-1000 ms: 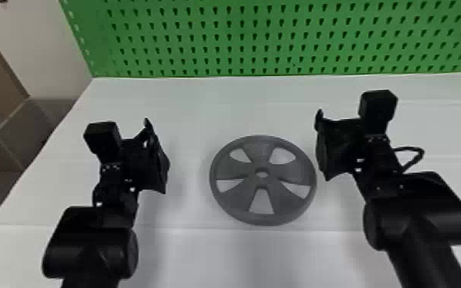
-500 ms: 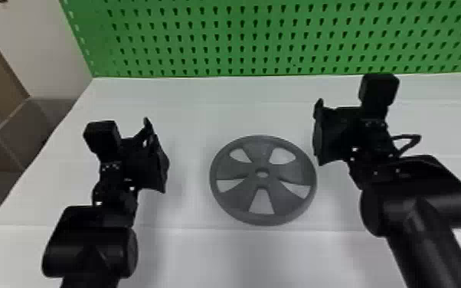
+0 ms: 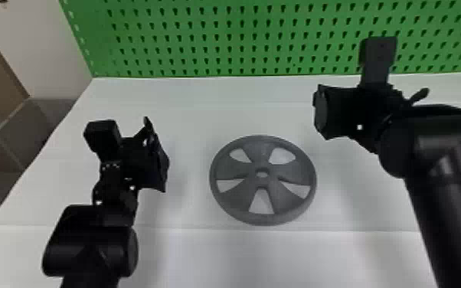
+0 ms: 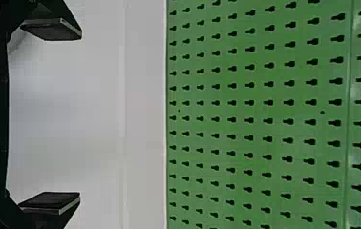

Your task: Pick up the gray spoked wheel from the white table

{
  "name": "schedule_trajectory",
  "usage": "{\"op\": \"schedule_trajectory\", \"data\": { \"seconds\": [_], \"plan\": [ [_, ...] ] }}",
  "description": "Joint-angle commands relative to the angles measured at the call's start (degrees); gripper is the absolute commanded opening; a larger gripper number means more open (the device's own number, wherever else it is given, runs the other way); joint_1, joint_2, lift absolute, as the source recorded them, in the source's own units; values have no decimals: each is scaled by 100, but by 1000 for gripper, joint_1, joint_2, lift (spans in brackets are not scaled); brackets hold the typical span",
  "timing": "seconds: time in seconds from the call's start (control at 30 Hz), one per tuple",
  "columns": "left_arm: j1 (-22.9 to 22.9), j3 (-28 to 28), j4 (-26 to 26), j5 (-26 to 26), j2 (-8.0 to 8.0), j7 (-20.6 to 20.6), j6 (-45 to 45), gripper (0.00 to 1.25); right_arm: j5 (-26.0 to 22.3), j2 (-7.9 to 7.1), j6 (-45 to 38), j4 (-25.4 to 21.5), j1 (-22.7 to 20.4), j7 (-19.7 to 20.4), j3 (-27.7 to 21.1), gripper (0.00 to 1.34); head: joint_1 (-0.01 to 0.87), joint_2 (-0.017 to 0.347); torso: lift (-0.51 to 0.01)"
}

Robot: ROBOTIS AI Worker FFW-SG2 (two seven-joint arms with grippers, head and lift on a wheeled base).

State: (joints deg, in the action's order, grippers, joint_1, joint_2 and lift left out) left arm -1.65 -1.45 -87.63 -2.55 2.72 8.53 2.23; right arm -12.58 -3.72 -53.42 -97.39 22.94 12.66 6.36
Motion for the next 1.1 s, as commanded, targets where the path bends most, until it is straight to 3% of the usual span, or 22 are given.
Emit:
{"op": "schedule_trajectory", "data": {
  "seconds": [0.0, 0.13, 0.33, 0.6, 1.07],
  "plan": [
    [6, -13, 0, 9, 0, 0, -3, 752, -448, -32, -1013, 141, 431, 9, -82, 1220, 779, 106, -70],
    [6, -4, 0, 9, 0, 0, -3, 752, -931, -85, -1637, 519, 835, 132, -126, 1220, 779, 106, -70],
    [6, -4, 0, 18, 0, 0, -3, 752, -1203, -112, -2305, 1108, 1380, 141, -100, 1221, 779, 107, -70],
    [6, 4, 0, 53, 9, 0, -3, 752, -1072, -85, -3175, 1951, 1987, 141, -293, 1221, 779, 107, -70],
    [-29, 57, 0, 150, 26, 0, -3, 752, -1740, -366, -3386, 3665, 2769, 149, 85, 1221, 779, 107, -70]
  ]
}}
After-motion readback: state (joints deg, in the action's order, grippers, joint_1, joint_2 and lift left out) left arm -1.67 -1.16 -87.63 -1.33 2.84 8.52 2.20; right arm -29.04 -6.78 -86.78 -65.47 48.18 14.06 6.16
